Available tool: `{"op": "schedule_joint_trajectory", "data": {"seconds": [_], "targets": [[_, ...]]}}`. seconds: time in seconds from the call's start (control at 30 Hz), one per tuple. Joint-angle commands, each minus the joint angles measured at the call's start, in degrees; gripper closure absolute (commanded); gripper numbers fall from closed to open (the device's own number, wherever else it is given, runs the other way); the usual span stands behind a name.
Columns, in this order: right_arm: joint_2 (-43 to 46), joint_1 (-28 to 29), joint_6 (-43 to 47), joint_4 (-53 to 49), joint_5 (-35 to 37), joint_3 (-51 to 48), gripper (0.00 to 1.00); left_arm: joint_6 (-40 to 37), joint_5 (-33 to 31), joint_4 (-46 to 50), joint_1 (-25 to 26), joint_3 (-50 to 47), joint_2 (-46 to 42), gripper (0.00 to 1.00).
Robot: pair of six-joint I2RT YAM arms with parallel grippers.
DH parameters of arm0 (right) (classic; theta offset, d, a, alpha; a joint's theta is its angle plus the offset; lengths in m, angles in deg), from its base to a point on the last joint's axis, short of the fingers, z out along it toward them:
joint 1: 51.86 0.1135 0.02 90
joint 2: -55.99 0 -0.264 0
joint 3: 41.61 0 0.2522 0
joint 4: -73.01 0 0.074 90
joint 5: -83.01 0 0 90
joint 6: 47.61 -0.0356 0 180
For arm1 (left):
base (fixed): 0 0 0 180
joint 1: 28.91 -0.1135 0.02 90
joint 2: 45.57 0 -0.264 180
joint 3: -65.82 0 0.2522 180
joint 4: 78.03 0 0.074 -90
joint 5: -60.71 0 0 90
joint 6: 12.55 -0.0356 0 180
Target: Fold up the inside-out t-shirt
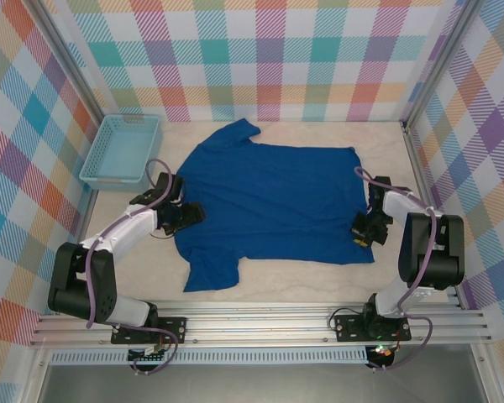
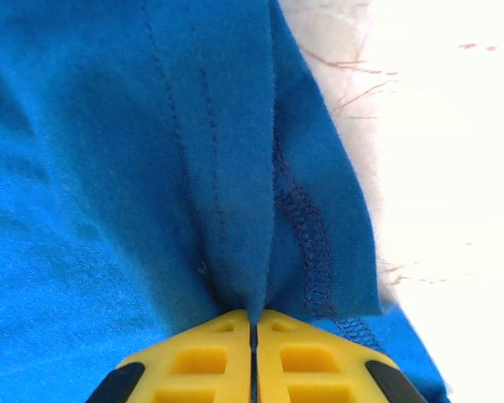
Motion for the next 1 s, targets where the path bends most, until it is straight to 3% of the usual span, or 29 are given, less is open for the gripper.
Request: {"op": "schedule_joint_trajectory", "data": {"seconds": [0.0,0.23,0.53,0.97], "targets": [[1.7,0.1,-0.5,-2.5,3.1,0.2,0.89,0.1,0.3,-0.9,0.9,-2.6,2.7,0.25],[1.6,-0.1,0.0,-3.9,4.6,0.6,0.88,0.8,0.8,-3.5,0.9,-5.0,6.5,0.25],[1.1,-0.5,0.5,-5.2,7.3,1.2,1.0,1.0,0.2,-5.1,0.9,-6.9,8.1,0.25],[2.4,-2.1,0.6,-8.3,12.9,4.2,1.0,0.6,-1.1,-5.5,0.9,-8.1,7.9,0.25]]}}
